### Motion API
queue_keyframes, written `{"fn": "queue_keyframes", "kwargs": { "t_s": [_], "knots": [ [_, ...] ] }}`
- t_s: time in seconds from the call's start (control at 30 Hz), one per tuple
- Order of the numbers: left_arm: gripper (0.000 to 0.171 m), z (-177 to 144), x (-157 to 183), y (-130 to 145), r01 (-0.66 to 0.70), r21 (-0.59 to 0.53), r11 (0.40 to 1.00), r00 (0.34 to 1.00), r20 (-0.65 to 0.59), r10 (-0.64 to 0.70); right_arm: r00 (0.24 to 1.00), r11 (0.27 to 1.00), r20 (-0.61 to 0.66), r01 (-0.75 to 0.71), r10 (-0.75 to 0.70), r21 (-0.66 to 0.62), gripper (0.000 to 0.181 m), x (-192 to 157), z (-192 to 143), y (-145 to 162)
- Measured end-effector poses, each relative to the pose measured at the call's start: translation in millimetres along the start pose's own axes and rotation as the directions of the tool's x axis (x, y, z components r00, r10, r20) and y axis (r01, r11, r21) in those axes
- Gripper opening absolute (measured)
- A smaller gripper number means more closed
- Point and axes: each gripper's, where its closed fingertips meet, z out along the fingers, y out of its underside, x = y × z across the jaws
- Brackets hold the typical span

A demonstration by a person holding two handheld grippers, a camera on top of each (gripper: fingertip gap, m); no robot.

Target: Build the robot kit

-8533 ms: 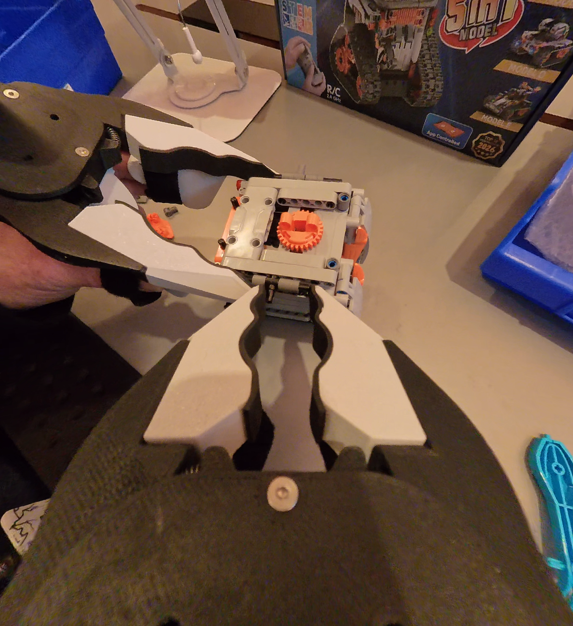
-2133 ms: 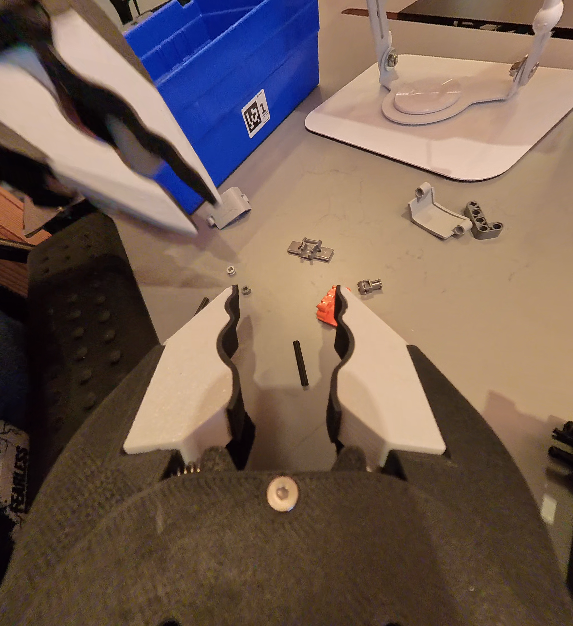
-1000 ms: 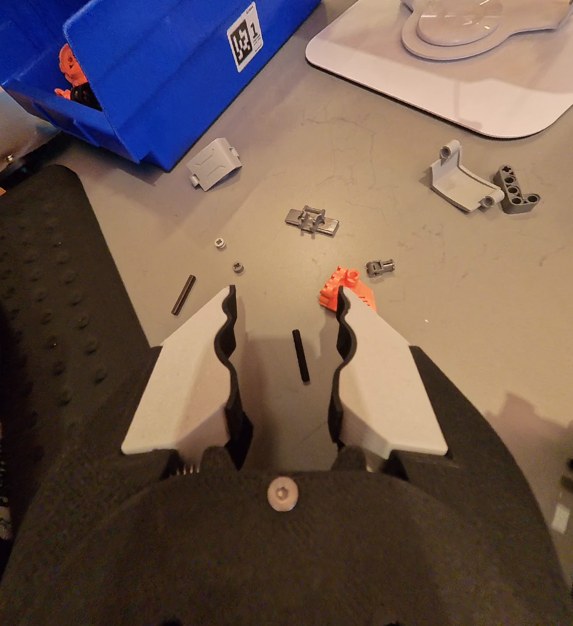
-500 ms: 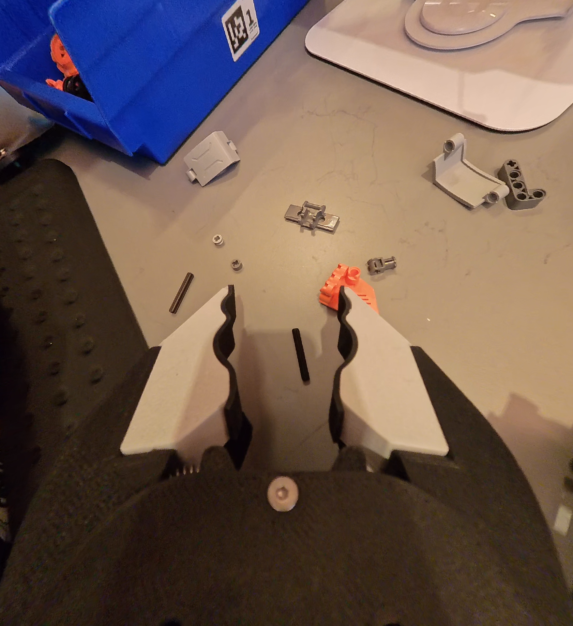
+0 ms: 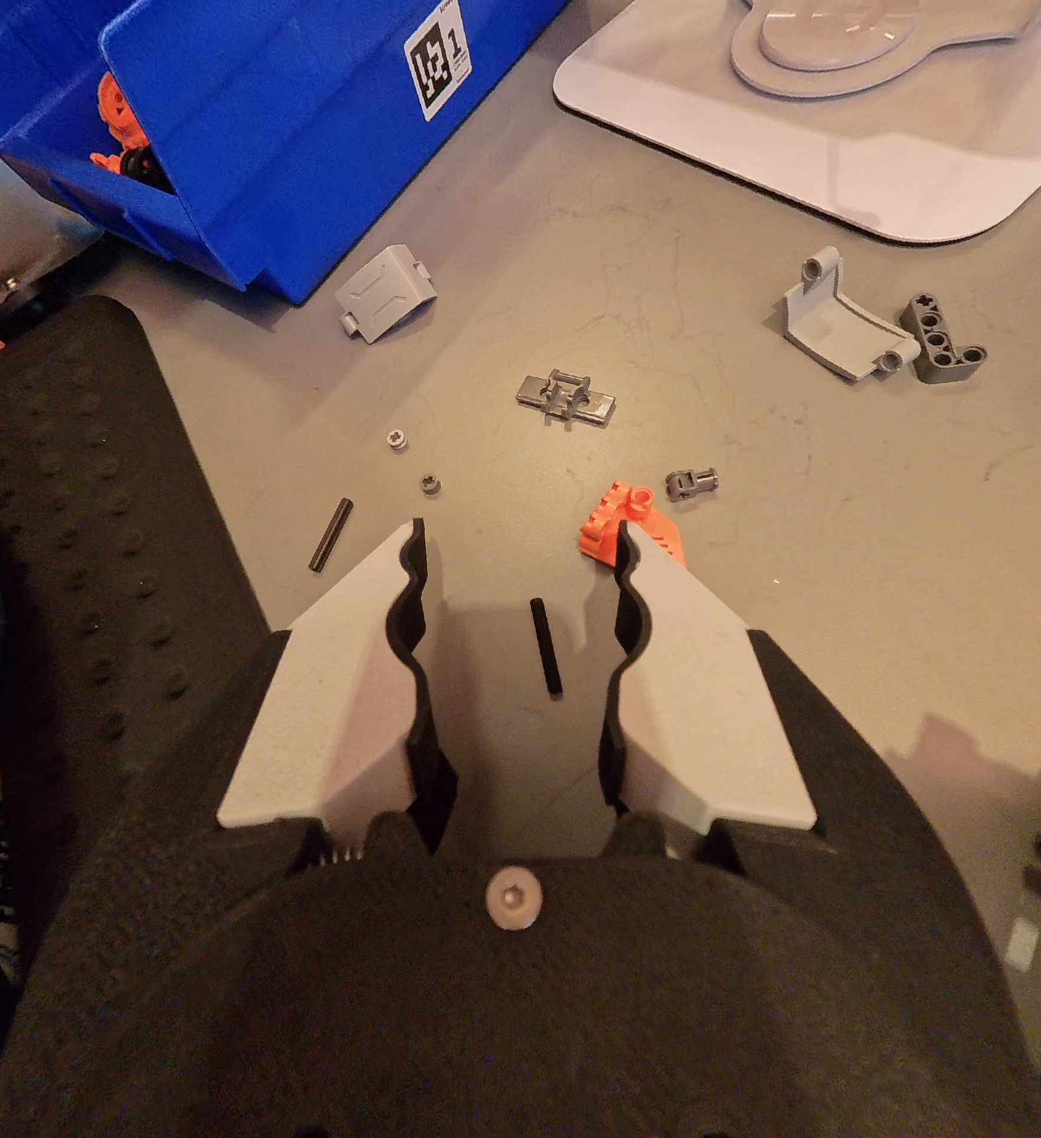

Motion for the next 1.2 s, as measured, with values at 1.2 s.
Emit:
{"fn": "queue_keyframes", "kwargs": {
  "t_s": [1.2],
  "knots": [
    [0.025, 0.6, -8.1, 13.2, -0.042, -0.043, 0.998, 0.991, 0.129, 0.047, 1.000, 1.000, 0.005, 0.001, -0.001, -0.008, 0.059, -0.8, 1.0, 0.9]
  ]
}}
